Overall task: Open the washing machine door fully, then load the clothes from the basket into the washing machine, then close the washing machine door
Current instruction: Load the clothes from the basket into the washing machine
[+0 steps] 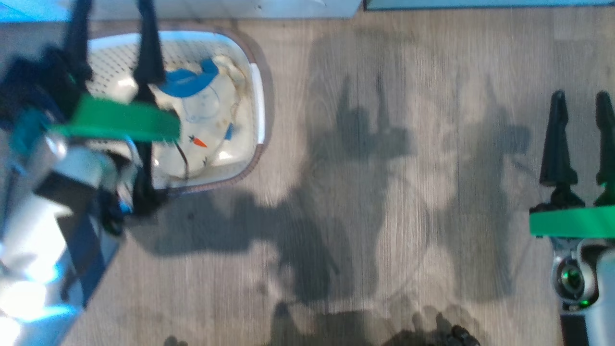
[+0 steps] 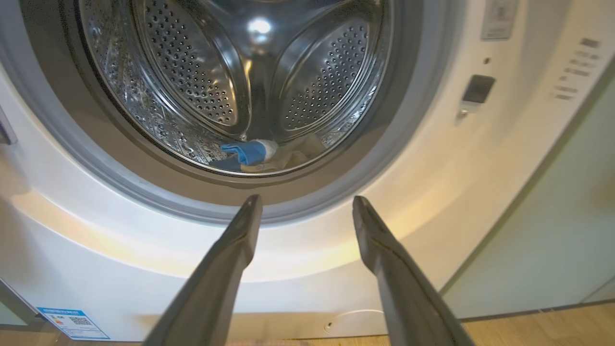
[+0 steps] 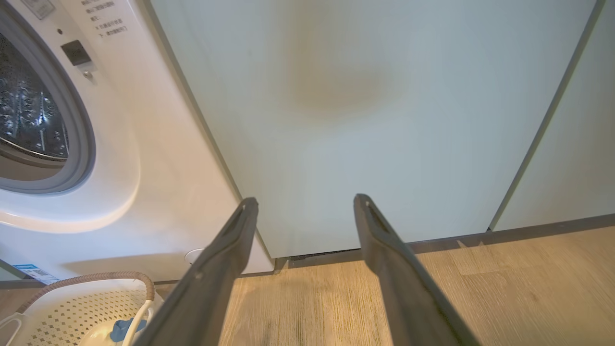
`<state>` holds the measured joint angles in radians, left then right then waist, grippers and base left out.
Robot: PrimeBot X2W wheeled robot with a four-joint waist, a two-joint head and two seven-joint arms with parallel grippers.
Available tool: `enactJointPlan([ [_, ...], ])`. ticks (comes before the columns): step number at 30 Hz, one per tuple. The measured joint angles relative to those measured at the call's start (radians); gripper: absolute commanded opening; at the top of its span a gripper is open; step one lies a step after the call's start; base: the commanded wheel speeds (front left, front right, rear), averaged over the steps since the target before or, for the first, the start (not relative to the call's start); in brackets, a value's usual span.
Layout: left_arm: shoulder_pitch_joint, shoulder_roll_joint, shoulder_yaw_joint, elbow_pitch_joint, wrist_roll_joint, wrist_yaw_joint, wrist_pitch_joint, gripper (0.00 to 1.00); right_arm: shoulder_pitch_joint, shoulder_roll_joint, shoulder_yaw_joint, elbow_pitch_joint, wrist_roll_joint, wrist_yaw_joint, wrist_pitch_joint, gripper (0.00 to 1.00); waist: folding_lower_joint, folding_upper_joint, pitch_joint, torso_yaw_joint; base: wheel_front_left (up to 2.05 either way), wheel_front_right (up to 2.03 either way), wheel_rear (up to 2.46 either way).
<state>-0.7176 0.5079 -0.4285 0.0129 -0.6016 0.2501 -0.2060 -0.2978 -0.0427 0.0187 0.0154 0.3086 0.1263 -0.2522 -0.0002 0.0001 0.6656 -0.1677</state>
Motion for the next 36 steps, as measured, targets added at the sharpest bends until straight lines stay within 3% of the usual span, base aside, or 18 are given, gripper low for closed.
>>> enactJointPlan([
  [8, 0.227, -0.048, -0.058, -0.077, 0.030, 0.000, -0.033, 1.00, 0.081, -0.011, -0.012, 0.003, -0.045, 0.000, 0.000, 1.00, 0.0000, 0.0000, -0.121, 0.038, 0.00, 0.00, 0.00],
  [18, 0.436, -0.120, -0.062, -0.051, 0.061, 0.000, -0.044, 1.00, 0.185, -0.026, -0.008, 0.019, -0.095, 0.000, 0.000, 1.00, 0.0000, 0.0000, -0.320, 0.080, 0.00, 0.00, 0.00],
  [27, 0.561, -0.145, -0.066, -0.035, 0.091, 0.000, -0.045, 1.00, 0.290, -0.021, -0.002, 0.021, -0.118, 0.000, 0.000, 1.00, 0.0000, 0.0000, -0.487, 0.113, 0.00, 0.00, 0.00],
  [36, 0.623, -0.158, -0.061, -0.023, 0.108, 0.000, -0.045, 1.00, 0.368, -0.013, -0.004, -0.039, -0.144, 0.000, 0.037, 1.00, 0.0000, 0.0000, -0.571, 0.132, 0.00, 0.00, 0.00],
])
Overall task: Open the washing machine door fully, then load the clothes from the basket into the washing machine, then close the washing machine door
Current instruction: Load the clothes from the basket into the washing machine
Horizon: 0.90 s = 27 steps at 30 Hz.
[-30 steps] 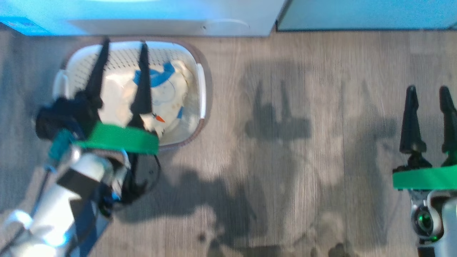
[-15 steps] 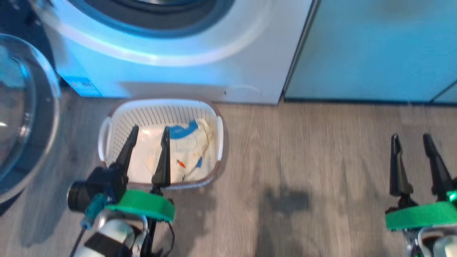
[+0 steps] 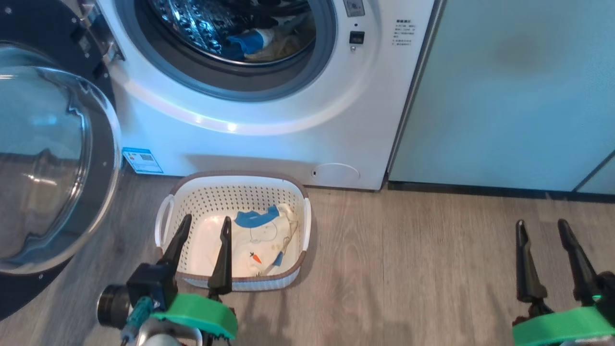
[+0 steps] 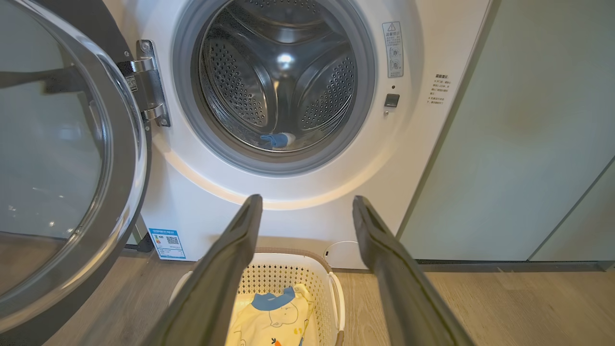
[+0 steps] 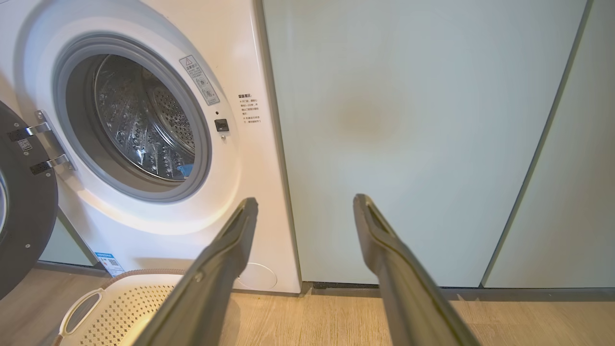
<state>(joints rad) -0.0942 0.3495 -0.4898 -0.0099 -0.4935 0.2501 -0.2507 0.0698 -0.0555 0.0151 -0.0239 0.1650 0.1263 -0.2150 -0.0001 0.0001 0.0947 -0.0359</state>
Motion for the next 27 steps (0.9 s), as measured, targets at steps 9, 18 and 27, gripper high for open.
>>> enactJointPlan([
  [9, 0.047, -0.014, 0.001, 0.001, 0.009, 0.000, 0.000, 1.00, 0.051, 0.008, -0.006, -0.049, -0.008, 0.000, 0.027, 1.00, 0.0001, 0.0000, -0.046, 0.005, 0.00, 0.00, 0.00],
  [18, 0.046, -0.020, 0.001, 0.019, 0.018, 0.000, 0.000, 1.00, 0.071, 0.014, -0.010, -0.050, -0.008, 0.000, 0.040, 1.00, 0.0001, 0.0000, -0.060, 0.012, 0.00, 0.00, 0.00],
  [27, 0.046, -0.024, 0.005, 0.035, 0.018, -0.001, 0.000, 1.00, 0.071, 0.014, -0.012, -0.049, -0.007, 0.000, 0.040, 1.00, 0.0002, 0.0000, -0.061, 0.016, 0.00, 0.00, 0.00],
])
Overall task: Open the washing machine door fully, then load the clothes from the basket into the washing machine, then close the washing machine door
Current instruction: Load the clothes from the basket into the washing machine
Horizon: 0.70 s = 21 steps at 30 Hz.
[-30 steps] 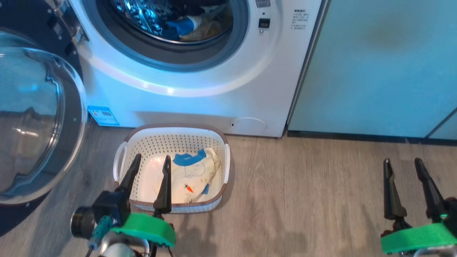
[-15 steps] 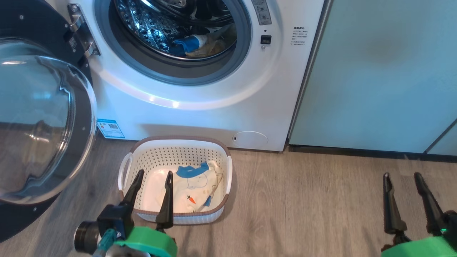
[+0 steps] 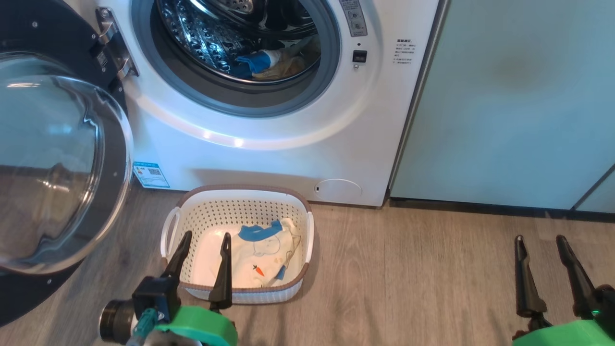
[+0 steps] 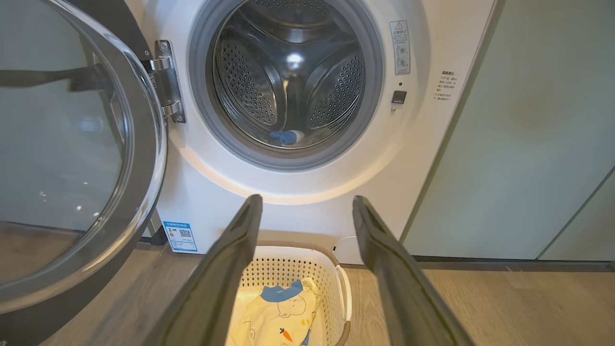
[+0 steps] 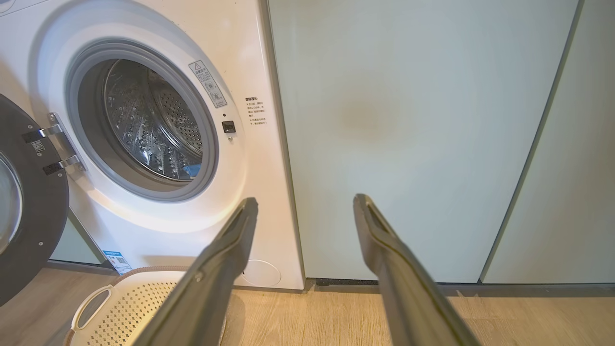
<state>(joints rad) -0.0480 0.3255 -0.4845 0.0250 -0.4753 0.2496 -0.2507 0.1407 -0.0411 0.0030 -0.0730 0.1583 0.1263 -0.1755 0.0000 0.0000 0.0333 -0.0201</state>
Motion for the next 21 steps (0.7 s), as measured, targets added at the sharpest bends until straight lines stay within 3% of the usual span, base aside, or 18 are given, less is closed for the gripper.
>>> enactJointPlan([
  [11, -0.012, -0.011, -0.003, 0.048, -0.002, -0.001, 0.002, 1.00, 0.000, 0.000, -0.001, -0.001, 0.000, 0.000, 0.001, 1.00, 0.0000, 0.0000, 0.017, 0.007, 0.00, 0.00, 0.00],
  [21, -0.135, -0.053, -0.021, 0.211, -0.043, -0.011, 0.033, 1.00, -0.008, 0.001, 0.002, -0.008, 0.011, 0.000, 0.001, 1.00, 0.0000, 0.0000, 0.097, -0.012, 0.00, 0.00, 0.00],
])
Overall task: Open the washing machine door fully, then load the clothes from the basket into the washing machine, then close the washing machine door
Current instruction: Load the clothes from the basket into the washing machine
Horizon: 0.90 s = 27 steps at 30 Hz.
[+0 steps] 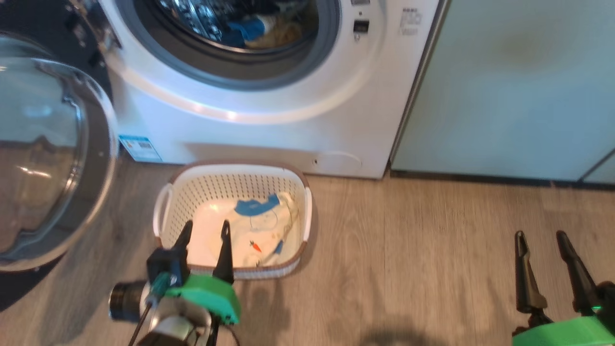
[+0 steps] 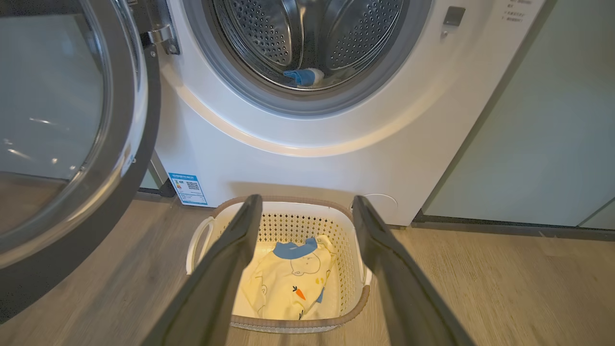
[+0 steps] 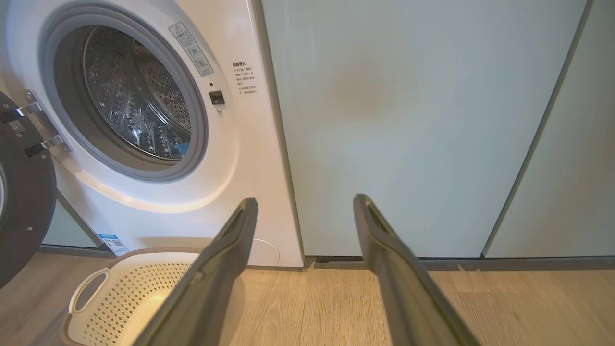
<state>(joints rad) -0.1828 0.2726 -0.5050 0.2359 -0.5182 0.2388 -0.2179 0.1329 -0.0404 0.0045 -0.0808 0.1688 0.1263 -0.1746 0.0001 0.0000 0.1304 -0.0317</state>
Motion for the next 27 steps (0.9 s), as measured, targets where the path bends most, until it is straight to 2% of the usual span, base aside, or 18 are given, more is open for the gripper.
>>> enactJointPlan([
  [3, -0.064, -0.017, -0.014, 0.072, -0.004, -0.020, 0.005, 1.00, -0.017, 0.000, 0.002, -0.001, 0.001, 0.000, -0.001, 1.00, 0.0000, 0.0000, 0.041, -0.011, 0.00, 0.00, 0.00],
  [16, -0.408, -0.090, -0.014, 0.461, -0.059, -0.184, 0.019, 1.00, -0.190, 0.000, 0.031, 0.003, 0.044, 0.000, -0.046, 1.00, 0.0003, 0.0000, 0.292, -0.082, 0.00, 0.00, 0.00],
  [17, -0.408, -0.090, -0.014, 0.461, -0.059, -0.184, 0.019, 1.00, -0.190, 0.000, 0.031, 0.003, 0.044, 0.000, -0.046, 1.00, 0.0003, 0.0000, 0.292, -0.082, 0.00, 0.00, 0.00],
  [27, -0.696, -0.076, -0.008, 0.715, -0.067, -0.307, 0.077, 1.00, -0.341, 0.000, 0.078, 0.036, 0.108, 0.000, -0.076, 1.00, 0.0003, -0.0001, 0.530, -0.157, 0.00, 0.00, 0.00],
])
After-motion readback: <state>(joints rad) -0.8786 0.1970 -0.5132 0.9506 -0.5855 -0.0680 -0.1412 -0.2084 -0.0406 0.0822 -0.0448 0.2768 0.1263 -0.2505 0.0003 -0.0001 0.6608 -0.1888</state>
